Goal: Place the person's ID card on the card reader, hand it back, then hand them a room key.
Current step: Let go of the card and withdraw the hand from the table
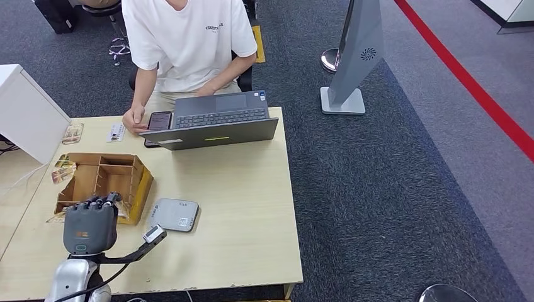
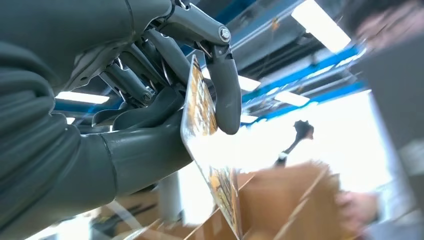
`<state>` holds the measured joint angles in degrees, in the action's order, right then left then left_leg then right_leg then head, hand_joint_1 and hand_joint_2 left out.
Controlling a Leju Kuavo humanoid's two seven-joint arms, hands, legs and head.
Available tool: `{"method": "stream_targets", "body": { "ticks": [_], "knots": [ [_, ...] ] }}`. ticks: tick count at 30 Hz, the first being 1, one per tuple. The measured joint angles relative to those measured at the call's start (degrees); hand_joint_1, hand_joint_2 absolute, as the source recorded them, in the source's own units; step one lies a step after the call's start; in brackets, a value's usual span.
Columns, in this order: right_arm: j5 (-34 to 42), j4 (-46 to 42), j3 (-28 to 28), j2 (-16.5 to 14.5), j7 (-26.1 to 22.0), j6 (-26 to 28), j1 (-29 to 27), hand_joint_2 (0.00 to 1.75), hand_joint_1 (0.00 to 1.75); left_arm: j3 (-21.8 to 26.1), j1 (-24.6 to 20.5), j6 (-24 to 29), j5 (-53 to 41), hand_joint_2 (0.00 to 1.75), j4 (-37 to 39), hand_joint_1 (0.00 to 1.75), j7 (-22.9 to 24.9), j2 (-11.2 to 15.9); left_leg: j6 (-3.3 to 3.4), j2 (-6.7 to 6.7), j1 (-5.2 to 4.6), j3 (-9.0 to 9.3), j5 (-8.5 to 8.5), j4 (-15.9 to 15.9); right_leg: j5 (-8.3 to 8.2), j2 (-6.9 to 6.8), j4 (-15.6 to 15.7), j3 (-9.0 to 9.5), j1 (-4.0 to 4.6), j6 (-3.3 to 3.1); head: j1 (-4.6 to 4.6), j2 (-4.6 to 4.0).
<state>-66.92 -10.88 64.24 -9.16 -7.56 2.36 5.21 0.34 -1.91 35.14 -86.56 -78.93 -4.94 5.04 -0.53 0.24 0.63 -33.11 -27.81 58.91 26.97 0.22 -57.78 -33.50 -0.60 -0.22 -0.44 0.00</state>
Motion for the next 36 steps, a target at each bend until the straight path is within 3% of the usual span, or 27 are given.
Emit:
{"method": "stream_targets", "body": {
  "ticks": [7, 14, 17, 20, 23, 29, 32, 35, 36],
  "knots": [
    [0.86, 0.0, 1.02, 0.0, -0.33, 0.08, -0.05, 0.0, 0.0, -8.73, 3.07, -0.35, -1.72, 1.75, -14.11, 1.75, 1.77, 0.32, 0.0, -0.01, 0.02, 0.01, 0.01, 0.0, 0.0, -0.01, -0.01, 0.0, 0.0, 0.0, 0.01, 0.0],
    [1.18, 0.0, 1.41, 0.0, -0.49, 0.06, -0.05, 0.0, 0.0, -14.29, 2.83, -0.71, -1.17, 1.75, -22.2, 1.75, 2.25, 1.55, -0.01, -0.01, 0.03, 0.02, 0.02, 0.0, 0.0, -0.01, -0.02, 0.0, 0.0, -0.01, 0.0, 0.0],
    [0.43, 0.0, 1.39, 0.0, -0.45, -0.16, -0.05, 0.0, 0.0, -15.81, 0.62, -2.2, 0.17, 1.75, -23.81, 1.75, 3.42, 2.23, -0.01, -0.03, 0.02, 0.01, 0.04, 0.0, -0.01, -0.04, -0.02, -0.03, 0.0, -0.01, -0.01, 0.0],
    [-1.4, 0.0, 1.11, 0.0, -0.32, -0.89, 0.04, 0.0, 0.0, -15.97, -6.14, -4.8, 2.41, 1.75, -22.76, 1.75, 5.24, 3.05, 0.0, -0.19, 0.03, -0.04, 0.14, 0.0, -0.05, -0.22, -0.02, 0.0, 0.0, -0.03, 0.01, 0.0],
    [-3.81, 0.0, 0.18, 0.0, -0.32, -1.92, 0.24, 0.0, 0.0, -14.82, -16.02, -4.81, 2.06, 1.75, -15.7, 1.75, 6.66, 4.3, -0.06, -0.28, 0.03, -0.06, 0.32, 0.0, -0.17, -0.31, -0.05, 0.01, 0.01, -0.12, 0.03, 0.0],
    [-6.46, 0.0, -2.14, 0.0, 1.07, -2.98, 0.73, 0.0, 0.0, -8.9, -36.81, 2.39, 0.45, 1.75, 13.72, 1.75, 5.61, 7.42, -0.25, -0.09, 0.04, -0.03, 0.54, 0.0, -0.39, -0.09, -0.22, -0.15, 0.01, -0.39, -0.01, 0.0],
    [-6.64, 0.0, -2.72, 0.0, 1.61, -3.04, 0.78, 0.0, 0.0, -7.7, -42.14, 4.0, -0.03, 1.75, 23.79, 1.75, 5.78, 7.67, -0.26, -0.09, 0.04, -0.03, 0.54, 0.0, -0.39, -0.08, -0.25, -0.15, 0.01, -0.39, -0.01, 0.0],
    [-6.65, 0.0, -3.14, 0.0, 1.94, -2.96, 0.83, 0.0, 0.0, -7.36, -44.68, 4.39, -0.28, 1.75, 30.07, 1.75, 6.15, 7.57, -0.26, -0.11, 0.04, -0.05, 0.54, 0.0, -0.38, -0.09, -0.24, -0.17, 0.01, -0.38, -0.02, 0.0],
    [-6.65, 0.0, -3.2, 0.0, 2.02, -2.94, 0.83, 0.0, 0.0, -7.29, -45.05, 4.43, -0.26, 1.75, 31.6, 1.31, 6.16, 7.51, -0.26, -0.11, 0.04, -0.07, 0.54, 0.0, -0.38, -0.09, -0.24, -0.19, 0.01, -0.38, -0.02, 0.0]
  ]
}}
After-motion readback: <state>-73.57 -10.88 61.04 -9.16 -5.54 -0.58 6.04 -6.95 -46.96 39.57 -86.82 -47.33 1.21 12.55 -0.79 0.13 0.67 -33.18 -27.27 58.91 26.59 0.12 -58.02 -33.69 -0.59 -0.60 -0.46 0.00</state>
